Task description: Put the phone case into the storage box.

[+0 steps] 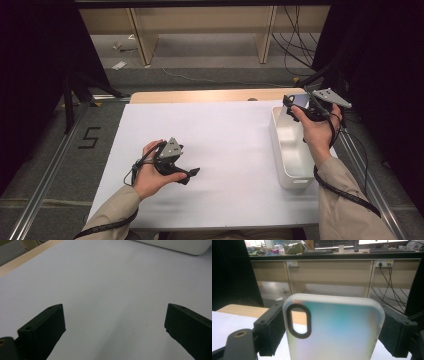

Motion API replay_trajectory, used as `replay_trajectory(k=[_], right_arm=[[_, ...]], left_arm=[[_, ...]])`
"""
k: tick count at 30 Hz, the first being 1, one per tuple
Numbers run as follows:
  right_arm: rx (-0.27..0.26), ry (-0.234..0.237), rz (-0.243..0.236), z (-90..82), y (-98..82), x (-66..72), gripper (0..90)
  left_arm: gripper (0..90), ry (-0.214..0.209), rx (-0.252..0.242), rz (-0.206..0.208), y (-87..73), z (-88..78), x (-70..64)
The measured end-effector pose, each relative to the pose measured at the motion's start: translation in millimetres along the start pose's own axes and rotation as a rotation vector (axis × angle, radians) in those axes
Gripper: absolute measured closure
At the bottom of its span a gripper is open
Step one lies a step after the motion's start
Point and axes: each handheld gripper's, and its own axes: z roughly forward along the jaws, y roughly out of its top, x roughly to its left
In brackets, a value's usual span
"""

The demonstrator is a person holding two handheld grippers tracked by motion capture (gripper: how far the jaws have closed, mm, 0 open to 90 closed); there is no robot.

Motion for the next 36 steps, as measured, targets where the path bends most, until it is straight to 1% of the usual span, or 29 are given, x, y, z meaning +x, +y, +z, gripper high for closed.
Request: replay_trajectory(k=[5,21,36], right_arm=[[0.002,-0.001,-0.002,1.4,-0.2,-0.4,18.3],[-0.002,-0.005,-0.008,4.6,1.1,-1.6,18.3],[0.012,-0.013,-0.015,9.4,1.0,-4.2,18.2]], left_arm=[[2.8,0.005,-0.009,-0.002,0.5,-0.5,0.0],[2.8,0.001,-0.002,-0.001,0.0,0.0,-0.1],[2.8,0.001,-0.002,-0.002,0.0,-0.1,0.0]])
